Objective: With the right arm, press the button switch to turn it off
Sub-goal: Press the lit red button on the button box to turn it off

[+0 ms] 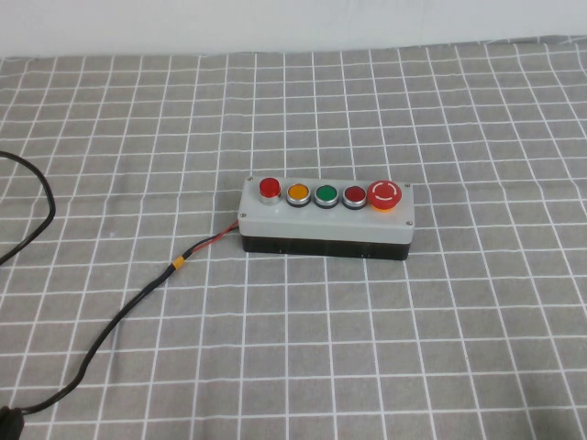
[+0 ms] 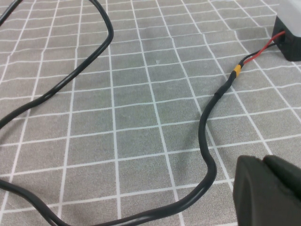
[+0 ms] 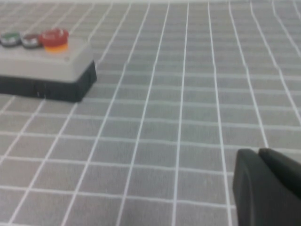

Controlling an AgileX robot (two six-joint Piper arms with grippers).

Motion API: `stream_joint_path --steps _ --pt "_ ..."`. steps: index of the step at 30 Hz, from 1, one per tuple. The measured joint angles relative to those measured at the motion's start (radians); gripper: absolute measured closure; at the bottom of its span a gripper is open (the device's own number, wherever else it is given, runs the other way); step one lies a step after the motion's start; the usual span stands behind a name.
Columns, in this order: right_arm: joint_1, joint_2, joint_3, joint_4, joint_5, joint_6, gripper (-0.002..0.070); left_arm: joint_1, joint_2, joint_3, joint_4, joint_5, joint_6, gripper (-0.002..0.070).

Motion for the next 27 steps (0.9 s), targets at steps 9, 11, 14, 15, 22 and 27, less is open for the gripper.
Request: stream_joint_path --steps 9,11,14,15,22,27 --pt "0.0 -0.003 0.009 0.015 0.026 0.0 0.0692 0.0 0.0 0.0 0.0 0.0 0.0 0.0678" --pt "0.0 -0.003 0.009 0.024 0.029 0.0 0.0692 0.0 0.0 0.0 0.0 0.0 0.0 0.0678" --pt "0.0 -0.003 0.009 0.034 0.029 0.0 0.0692 0.0 0.0 0.0 0.0 0.0 0.0 0.0678" --pt "0.0 -0.003 0.009 0.036 0.029 0.0 0.0692 0.0 0.0 0.0 0.0 0.0 0.0 0.0678" --pt "0.0 -0.003 0.009 0.038 0.031 0.0 0.0692 0.0 0.0 0.0 0.0 0.0 0.0 0.0678" --pt "0.0 -0.003 0.009 0.038 0.031 0.0 0.0692 0.0 0.0 0.0 0.0 0.0 0.0 0.0678"
